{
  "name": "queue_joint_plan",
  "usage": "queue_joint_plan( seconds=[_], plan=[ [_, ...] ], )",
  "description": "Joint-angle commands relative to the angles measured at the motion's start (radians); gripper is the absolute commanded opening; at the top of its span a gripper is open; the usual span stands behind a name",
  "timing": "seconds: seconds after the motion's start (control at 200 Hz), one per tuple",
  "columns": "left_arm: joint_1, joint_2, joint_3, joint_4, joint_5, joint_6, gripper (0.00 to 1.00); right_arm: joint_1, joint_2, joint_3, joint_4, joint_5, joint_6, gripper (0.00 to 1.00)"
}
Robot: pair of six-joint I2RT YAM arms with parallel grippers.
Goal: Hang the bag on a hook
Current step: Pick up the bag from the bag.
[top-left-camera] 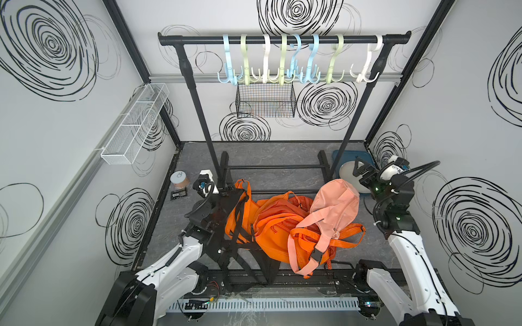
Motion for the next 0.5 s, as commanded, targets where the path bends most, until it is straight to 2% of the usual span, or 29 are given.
queue_joint_plan(
  seconds=[0.0, 0.07, 0.115, 0.205, 0.285, 0.375, 0.495],
  plan=[
    [0.095, -0.026, 0.091, -0.179, 0.255, -0.308, 0.99, 0.128, 0.049, 0.135, -0.267, 0.062, -0.146, 1.00],
    [0.193, -0.031, 0.107, -0.237, 0.338, -0.468, 0.99, 0.223, 0.100, 0.196, -0.387, 0.091, -0.152, 1.00],
    [0.230, -0.055, 0.099, -0.232, 0.379, -0.497, 0.99, 0.281, 0.120, 0.210, -0.433, 0.094, -0.146, 1.00],
    [0.226, -0.143, 0.019, -0.128, 0.334, -0.490, 0.99, 0.376, 0.128, 0.194, -0.494, 0.104, -0.123, 1.00],
    [0.230, -0.176, 0.002, -0.158, 0.292, -0.616, 0.99, 0.438, 0.114, 0.158, -0.540, 0.099, -0.090, 1.00],
    [0.217, -0.153, 0.092, -0.351, 0.299, -0.584, 0.99, 0.492, 0.075, 0.082, -0.527, 0.074, -0.024, 1.00],
    [0.150, -0.180, 0.121, -0.410, 0.267, -0.485, 0.99, 0.528, 0.052, -0.023, -0.467, 0.043, 0.048, 1.00]
  ],
)
